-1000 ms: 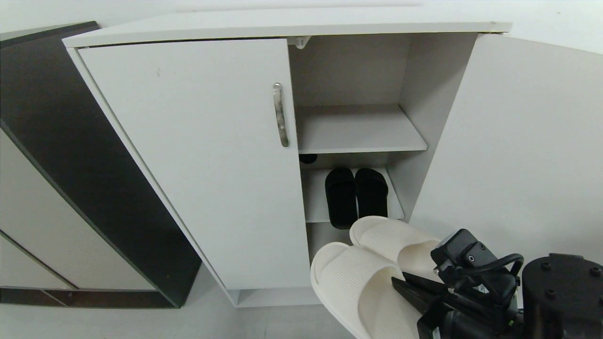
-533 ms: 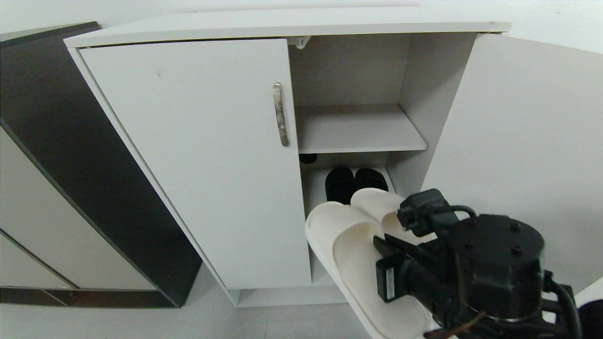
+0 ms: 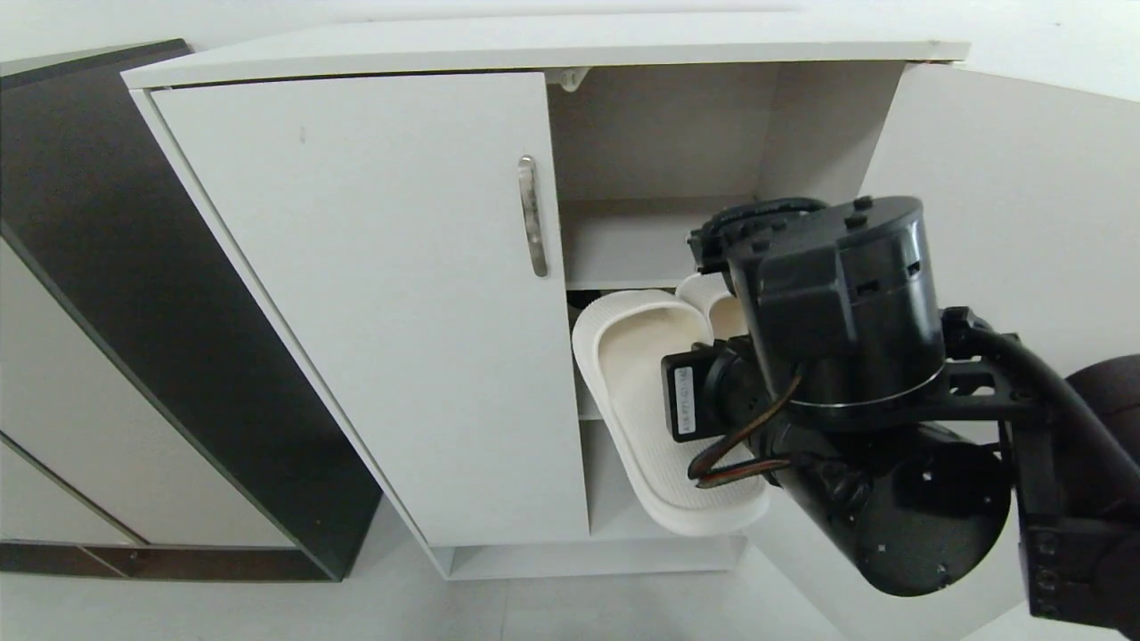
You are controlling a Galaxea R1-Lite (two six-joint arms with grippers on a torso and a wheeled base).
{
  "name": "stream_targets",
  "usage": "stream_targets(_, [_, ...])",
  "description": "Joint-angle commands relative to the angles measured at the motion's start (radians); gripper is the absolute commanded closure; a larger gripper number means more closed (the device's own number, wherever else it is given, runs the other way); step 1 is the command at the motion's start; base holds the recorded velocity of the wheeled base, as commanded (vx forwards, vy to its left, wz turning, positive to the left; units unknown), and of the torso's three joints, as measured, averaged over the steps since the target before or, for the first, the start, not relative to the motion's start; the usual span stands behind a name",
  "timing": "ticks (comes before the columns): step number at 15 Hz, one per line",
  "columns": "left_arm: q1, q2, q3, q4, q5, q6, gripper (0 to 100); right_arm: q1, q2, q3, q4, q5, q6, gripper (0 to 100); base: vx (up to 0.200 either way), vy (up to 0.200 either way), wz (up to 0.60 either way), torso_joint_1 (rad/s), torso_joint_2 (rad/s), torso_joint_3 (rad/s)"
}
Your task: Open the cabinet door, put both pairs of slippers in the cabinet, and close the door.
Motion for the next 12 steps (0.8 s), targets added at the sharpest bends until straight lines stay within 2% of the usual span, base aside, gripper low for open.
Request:
stream_targets(1, [0.000, 0.001, 0.000, 0.000, 0.000, -0.001, 100, -0.002, -0.002, -0.045, 0.005, -0.001, 0.001, 100, 0.000, 0.000, 0.00, 0.000, 0.00, 0.000])
stream_targets(6, [0.000, 0.001, 0.000, 0.000, 0.000, 0.001, 100, -0.052, 0.047, -0.055, 0.004, -0.083, -0.002, 100, 0.000, 0.000, 0.00, 0.000, 0.00, 0.000])
stream_targets(12, [0.000, 0.001, 0.000, 0.000, 0.000, 0.001, 100, -0.071, 0.061, -0.050, -0.001, -0.076, 0.044, 100, 0.000, 0.000, 0.00, 0.000, 0.00, 0.000])
